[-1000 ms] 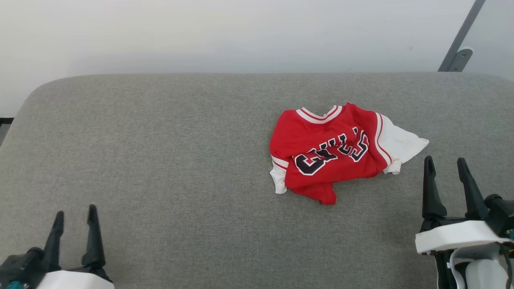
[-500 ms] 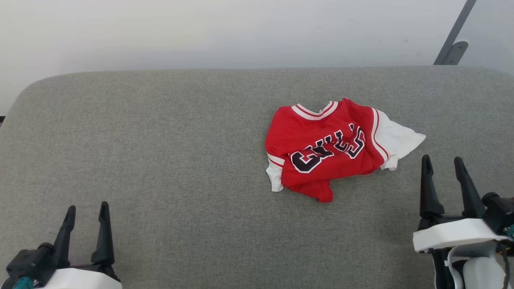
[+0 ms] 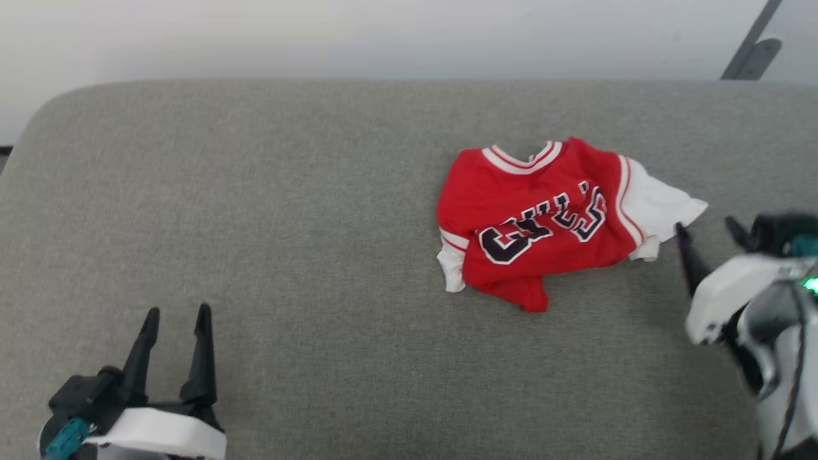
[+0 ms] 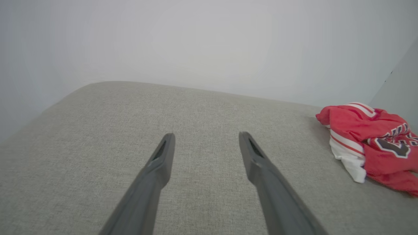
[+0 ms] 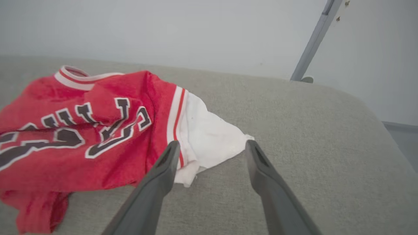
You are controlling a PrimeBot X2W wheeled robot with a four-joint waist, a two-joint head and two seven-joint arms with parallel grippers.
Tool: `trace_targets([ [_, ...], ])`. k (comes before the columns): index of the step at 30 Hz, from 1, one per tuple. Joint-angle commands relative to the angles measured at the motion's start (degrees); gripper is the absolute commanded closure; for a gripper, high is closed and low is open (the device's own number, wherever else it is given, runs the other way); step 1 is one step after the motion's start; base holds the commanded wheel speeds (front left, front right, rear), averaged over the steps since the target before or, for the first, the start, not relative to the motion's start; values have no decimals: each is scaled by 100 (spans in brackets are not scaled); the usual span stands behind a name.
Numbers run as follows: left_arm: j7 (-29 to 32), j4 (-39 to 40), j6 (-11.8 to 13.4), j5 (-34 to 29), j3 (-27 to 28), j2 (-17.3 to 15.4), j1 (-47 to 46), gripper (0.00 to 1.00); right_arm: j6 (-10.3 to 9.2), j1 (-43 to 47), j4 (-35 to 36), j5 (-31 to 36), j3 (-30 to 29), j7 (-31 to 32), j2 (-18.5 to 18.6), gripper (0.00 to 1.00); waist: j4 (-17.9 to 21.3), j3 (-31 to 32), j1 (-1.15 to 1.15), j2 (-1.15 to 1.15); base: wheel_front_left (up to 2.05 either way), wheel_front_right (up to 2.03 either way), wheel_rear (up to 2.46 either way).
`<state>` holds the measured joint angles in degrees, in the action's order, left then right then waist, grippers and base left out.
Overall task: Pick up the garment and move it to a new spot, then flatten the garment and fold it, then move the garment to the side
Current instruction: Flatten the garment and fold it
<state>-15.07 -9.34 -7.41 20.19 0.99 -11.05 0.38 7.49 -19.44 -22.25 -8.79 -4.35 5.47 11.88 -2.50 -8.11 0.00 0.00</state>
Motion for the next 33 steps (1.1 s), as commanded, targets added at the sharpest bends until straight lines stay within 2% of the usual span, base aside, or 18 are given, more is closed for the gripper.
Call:
trace_targets([
  [1,-12,-24,-12,34,-41,5,-116,0,1,-185,-73,-51,13,295,121,0,-110,-142,0,0,0,0,0],
  [6,-12,-125,-12,107,-236,60,-327,0,1,-824,-556,-239,86,1869,569,0,-340,-372,0,0,0,0,0],
  [9,-11,-167,-12,152,-343,77,-451,0,1,-1137,-784,-283,106,2500,771,0,-474,-511,0,0,0,0,0],
  [14,-12,-191,-12,251,-441,82,-638,0,0,-1630,-1193,-75,-97,3143,767,0,-636,-769,0,0,0,0,0],
  [19,-12,-233,-12,312,-528,73,-803,0,1,-1956,-1582,275,-395,3324,539,0,-749,-1007,0,0,0,0,0],
  [20,-12,-234,-12,324,-534,73,-836,0,1,-1978,-1647,358,-447,3322,516,25,-761,-1044,0,0,0,0,0],
  [21,-12,-237,-12,340,-531,71,-864,0,1,-1993,-1695,438,-480,3301,488,80,-766,-1068,0,0,0,0,0],
  [22,-12,-239,-12,344,-528,71,-878,0,0,-2002,-1726,533,-522,3282,476,100,-767,-1087,0,0,0,0,0],
  [33,-12,-222,-12,356,-586,33,-1011,0,-12,-2036,-1599,1124,-1491,2784,735,100,-547,-1146,0,0,0,0,0],
])
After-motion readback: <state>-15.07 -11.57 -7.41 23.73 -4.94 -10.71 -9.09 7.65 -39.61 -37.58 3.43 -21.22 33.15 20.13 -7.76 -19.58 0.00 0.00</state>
